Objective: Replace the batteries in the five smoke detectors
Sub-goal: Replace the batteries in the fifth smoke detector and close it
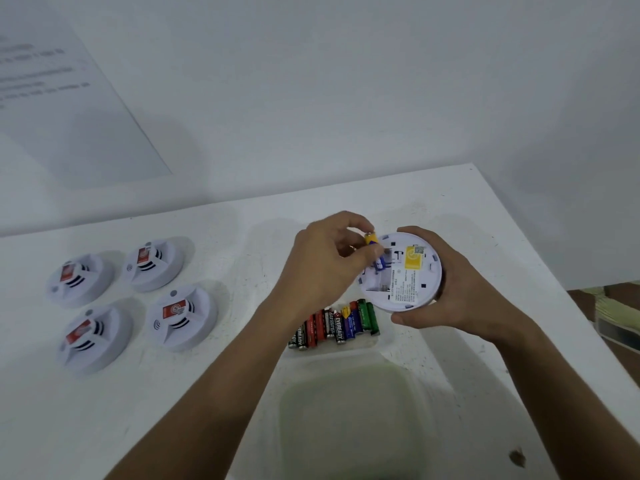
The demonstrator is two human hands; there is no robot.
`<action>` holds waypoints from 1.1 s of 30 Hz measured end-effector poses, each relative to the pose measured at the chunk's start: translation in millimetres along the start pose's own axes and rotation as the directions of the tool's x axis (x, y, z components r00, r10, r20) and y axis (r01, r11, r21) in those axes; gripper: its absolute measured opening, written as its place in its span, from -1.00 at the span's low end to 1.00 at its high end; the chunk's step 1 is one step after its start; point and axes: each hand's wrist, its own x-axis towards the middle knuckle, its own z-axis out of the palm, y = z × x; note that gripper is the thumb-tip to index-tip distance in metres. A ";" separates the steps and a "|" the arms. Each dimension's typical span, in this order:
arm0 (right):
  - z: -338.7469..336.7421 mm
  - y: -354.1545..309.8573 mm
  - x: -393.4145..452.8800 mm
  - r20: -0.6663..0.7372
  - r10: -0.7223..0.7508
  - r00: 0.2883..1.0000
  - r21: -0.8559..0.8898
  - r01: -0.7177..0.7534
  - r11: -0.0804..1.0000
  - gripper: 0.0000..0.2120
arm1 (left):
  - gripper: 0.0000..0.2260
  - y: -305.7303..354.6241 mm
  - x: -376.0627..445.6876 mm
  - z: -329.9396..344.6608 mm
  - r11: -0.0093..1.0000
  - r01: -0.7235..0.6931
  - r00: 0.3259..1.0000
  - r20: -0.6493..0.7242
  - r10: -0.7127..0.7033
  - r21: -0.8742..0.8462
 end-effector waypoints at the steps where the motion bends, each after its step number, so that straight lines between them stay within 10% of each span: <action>1: 1.7 -1.3 0.2 0.006 -0.005 1.000 0.003 0.005 1.000 -0.10 | -0.85 -2.2 -1.6 1.5 1.000 -0.005 1.000 0.002 0.005 -0.003; 9: 2.1 -8.0 -4.1 0.019 -0.028 0.999 0.014 0.028 1.000 -0.14 | -0.79 -17.3 -10.6 10.7 0.991 -0.094 0.995 -0.016 0.096 0.096; 16: -2.3 -10.5 -4.4 0.033 -0.013 0.999 0.025 0.012 1.000 -0.17 | -0.21 -21.8 -16.3 -6.0 0.981 -0.133 0.949 0.304 0.084 0.143; 27: -8.0 -2.7 -1.1 0.072 0.051 0.996 0.038 -0.054 0.998 -0.13 | -0.30 -31.4 -14.4 -0.9 0.922 -0.286 0.918 0.349 0.186 0.260; 33: -11.0 -5.5 4.0 0.077 0.027 0.997 0.065 -0.032 0.997 -0.15 | -0.60 -33.5 -2.5 -6.2 0.986 -0.164 0.962 0.220 0.159 0.006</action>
